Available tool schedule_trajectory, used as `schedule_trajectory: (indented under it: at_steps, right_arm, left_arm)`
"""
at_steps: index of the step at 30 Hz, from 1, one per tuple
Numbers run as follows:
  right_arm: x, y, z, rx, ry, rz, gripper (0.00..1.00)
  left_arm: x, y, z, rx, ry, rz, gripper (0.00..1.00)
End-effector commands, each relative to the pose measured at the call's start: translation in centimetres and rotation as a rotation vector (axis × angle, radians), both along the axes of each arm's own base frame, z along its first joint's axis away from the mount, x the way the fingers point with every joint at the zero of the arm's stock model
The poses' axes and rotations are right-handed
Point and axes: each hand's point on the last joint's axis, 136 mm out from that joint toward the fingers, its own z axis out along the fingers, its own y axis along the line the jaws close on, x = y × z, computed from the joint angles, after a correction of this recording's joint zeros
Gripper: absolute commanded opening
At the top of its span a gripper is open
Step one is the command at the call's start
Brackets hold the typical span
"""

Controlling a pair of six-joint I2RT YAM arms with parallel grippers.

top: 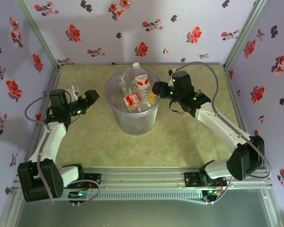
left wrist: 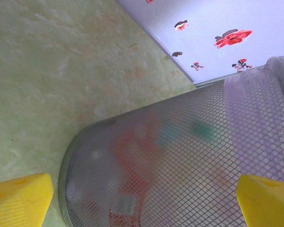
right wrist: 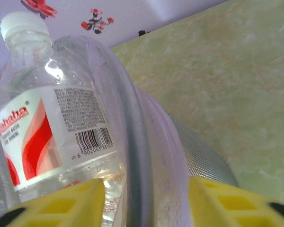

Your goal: Put the plastic bottles in the bin

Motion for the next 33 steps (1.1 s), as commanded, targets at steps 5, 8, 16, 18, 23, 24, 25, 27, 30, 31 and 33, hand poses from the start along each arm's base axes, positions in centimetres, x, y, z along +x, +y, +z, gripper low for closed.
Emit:
schedule_trajectory:
  at_steps: [5,8,16,18,23,24,25,27,30,31,33]
  right_arm:
    - [-0.5,-4.5,3.4,-0.192,-0.080,-0.059,0.95]
    - [-1.0,-9.0,5.0,-0.266,-0.113,-0.131,0.99]
    - [-2.5,-21.9,5.6,-0.461,-0.246,-0.508,0.99]
    - [-3.0,-23.9,3.7,-0.505,-0.232,-0.570,0.99]
    - [-3.6,-26.6,-2.3,-0.630,-0.191,-0.610,0.99]
    - [-3.6,-27.0,-3.4,-0.655,-0.199,-0.621,0.99]
    - [-3.6,-27.3,-4.3,-0.667,-0.208,-0.635,0.99]
    - [-3.6,-27.8,-6.2,-0.692,-0.232,-0.656,0.99]
    - [-3.3,-28.2,-8.4,-0.705,-0.249,-0.667,0.99]
    - [-3.2,-28.3,-9.1,-0.713,-0.240,-0.666,0.99]
    - [-3.0,-28.5,-10.5,-0.727,-0.224,-0.664,0.99]
  left_arm:
    - [-0.1,0.5,1.0,0.049,-0.049,-0.003,1.00]
    - [-0.2,1.0,1.7,0.106,-0.070,0.013,1.00]
    - [0.0,4.9,-0.4,0.354,-0.048,0.165,1.00]
    - [0.0,7.7,-1.9,0.472,-0.044,0.291,1.00]
    - [-1.0,13.1,-5.3,0.728,-0.007,0.499,1.00]
    - [-1.3,13.8,-5.9,0.768,0.002,0.524,1.00]
    - [-1.4,14.4,-6.5,0.796,0.010,0.543,1.00]
    - [-1.7,15.3,-7.7,0.835,0.017,0.585,1.00]
    - [-1.5,16.1,-8.7,0.863,0.015,0.608,1.00]
    - [-1.3,16.1,-9.0,0.878,0.008,0.598,1.00]
    - [-0.6,16.1,-9.8,0.893,-0.007,0.588,1.00]
